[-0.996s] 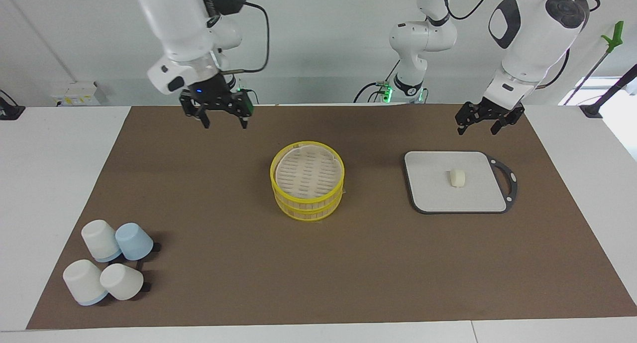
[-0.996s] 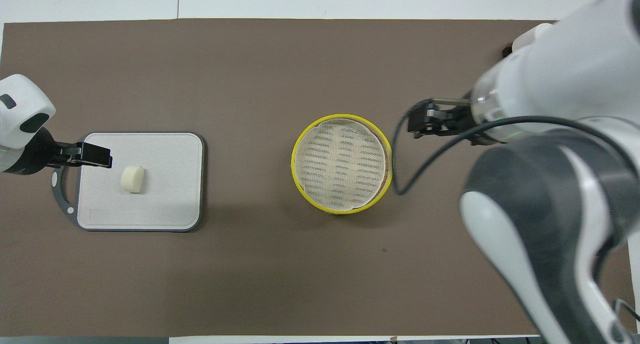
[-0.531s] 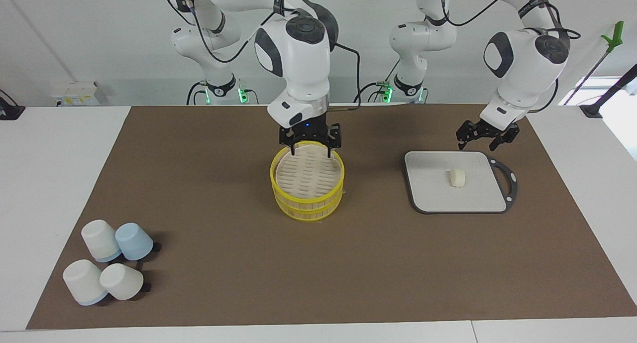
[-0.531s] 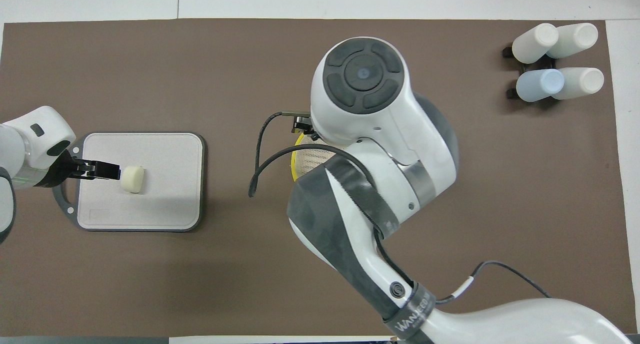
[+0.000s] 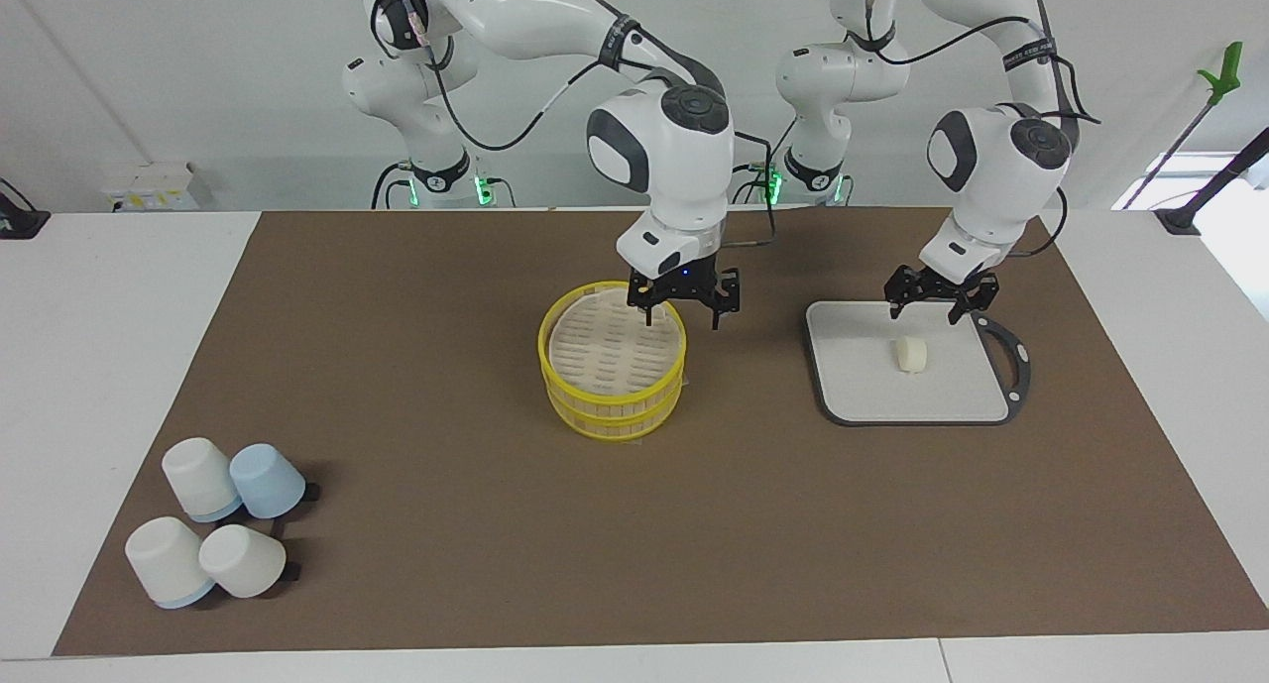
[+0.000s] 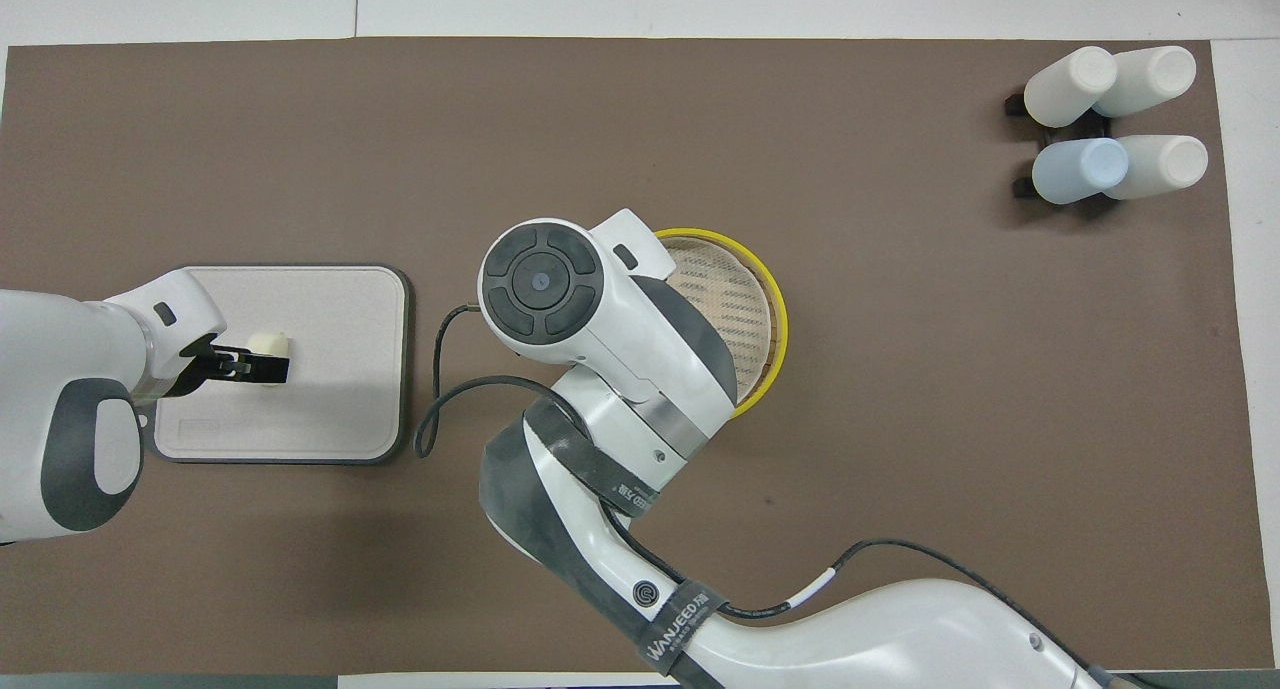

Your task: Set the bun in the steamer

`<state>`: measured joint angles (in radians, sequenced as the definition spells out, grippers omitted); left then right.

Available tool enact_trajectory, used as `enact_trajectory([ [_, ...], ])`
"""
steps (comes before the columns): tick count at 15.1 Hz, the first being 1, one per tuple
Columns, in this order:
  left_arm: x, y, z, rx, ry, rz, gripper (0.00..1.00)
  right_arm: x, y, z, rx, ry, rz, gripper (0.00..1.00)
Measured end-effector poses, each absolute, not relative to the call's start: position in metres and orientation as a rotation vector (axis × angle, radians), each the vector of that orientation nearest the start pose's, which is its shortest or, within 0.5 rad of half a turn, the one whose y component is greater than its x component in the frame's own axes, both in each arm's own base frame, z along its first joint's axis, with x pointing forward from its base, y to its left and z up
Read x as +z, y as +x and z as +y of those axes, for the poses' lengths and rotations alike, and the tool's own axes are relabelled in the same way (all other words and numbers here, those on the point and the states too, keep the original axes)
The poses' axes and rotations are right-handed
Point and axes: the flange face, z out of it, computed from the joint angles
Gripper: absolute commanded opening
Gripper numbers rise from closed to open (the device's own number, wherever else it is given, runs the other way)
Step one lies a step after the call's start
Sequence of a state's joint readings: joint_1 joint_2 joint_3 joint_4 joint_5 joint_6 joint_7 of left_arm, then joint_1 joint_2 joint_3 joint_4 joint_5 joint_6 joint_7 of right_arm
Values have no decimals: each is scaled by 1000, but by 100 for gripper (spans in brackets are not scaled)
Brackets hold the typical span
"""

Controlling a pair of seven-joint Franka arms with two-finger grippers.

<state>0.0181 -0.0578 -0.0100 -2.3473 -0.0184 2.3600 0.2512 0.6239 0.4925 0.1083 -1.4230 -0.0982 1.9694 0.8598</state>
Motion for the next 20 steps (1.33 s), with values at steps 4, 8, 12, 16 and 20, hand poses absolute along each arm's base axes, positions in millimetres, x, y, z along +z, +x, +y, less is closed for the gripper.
enact_trajectory([
  [4,329,505,6,-188,-3110,362,100,411,536,452,-123,-3119,118,100],
  [8,321,508,8,-224,-3103,369,91,391,526,448,-168,-3087,92,97],
  [12,318,509,8,-236,-3097,388,43,381,517,443,-157,-3096,77,75],
  [16,318,509,8,-235,-3091,422,29,384,513,445,-161,-3093,66,61],
  [20,318,509,9,-236,-3091,423,25,384,503,456,-160,-3092,31,54],
])
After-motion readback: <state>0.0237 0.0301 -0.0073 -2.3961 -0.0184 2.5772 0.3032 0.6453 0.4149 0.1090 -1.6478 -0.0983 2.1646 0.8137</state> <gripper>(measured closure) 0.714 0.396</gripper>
